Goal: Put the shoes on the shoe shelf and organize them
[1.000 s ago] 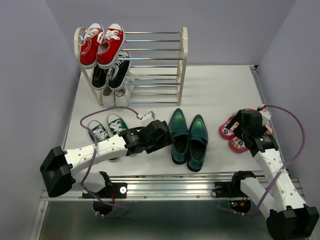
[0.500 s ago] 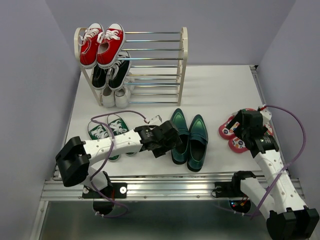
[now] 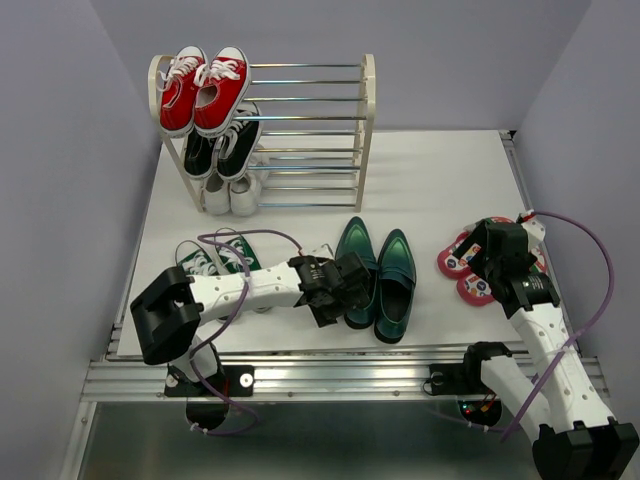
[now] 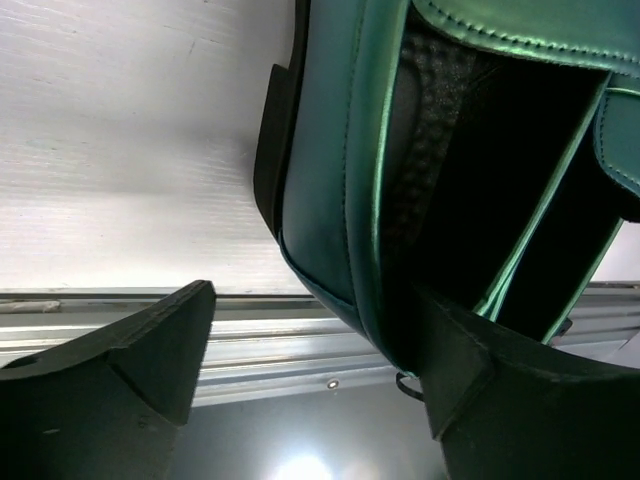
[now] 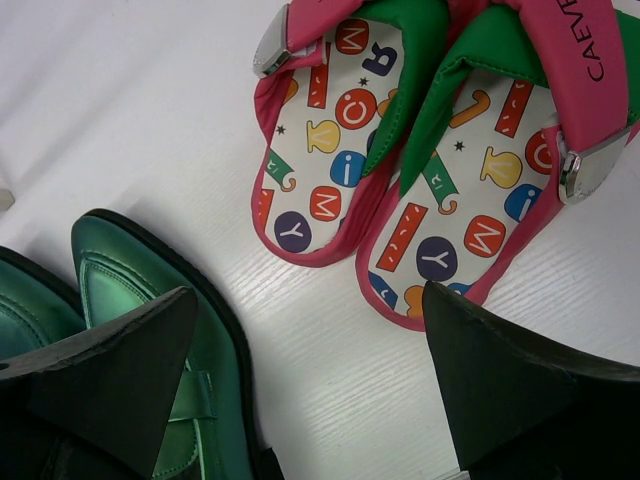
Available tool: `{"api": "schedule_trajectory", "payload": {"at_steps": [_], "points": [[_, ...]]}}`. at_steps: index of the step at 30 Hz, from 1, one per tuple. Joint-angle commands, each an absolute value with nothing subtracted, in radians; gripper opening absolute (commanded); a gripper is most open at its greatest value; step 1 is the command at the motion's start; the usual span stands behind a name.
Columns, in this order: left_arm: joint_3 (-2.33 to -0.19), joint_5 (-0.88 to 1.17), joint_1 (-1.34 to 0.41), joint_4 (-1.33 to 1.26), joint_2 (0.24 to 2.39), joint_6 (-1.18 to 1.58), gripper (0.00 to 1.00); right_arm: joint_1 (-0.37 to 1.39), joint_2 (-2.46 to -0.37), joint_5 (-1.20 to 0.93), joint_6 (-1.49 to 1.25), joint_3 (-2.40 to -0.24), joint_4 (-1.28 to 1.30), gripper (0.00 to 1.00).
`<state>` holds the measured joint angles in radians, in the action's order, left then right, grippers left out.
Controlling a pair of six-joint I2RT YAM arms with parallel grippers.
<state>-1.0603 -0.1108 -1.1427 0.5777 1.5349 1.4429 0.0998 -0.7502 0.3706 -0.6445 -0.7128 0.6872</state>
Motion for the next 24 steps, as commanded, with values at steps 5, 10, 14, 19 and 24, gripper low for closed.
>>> {"api": "schedule_trajectory", "payload": {"at_steps": [5,10,14,19,24], "points": [[-1.115,-0.123,-1.155,0.640,1.571,1.466,0.73,0.106,-0.742,0.387,-0.650,-0.729,0.649,1.00],[-1.144,-0.149,-1.155,0.676,1.582,1.466,0.41,0.106,-0.741,0.388,-0.647,-0.732,0.649,1.00],[-1.155,-0.152,-1.155,0.684,1.591,1.460,0.25,0.106,-0.745,0.390,-0.649,-0.732,0.650,1.00],[-1.186,-0.181,-1.157,0.741,1.589,1.453,0.01,0.106,-0.749,0.391,-0.649,-0.732,0.649,1.00],[-1.225,-0.253,-1.178,0.808,1.588,1.421,0.00,0.106,-0.756,0.379,-0.644,-0.727,0.643,1.00]]}}
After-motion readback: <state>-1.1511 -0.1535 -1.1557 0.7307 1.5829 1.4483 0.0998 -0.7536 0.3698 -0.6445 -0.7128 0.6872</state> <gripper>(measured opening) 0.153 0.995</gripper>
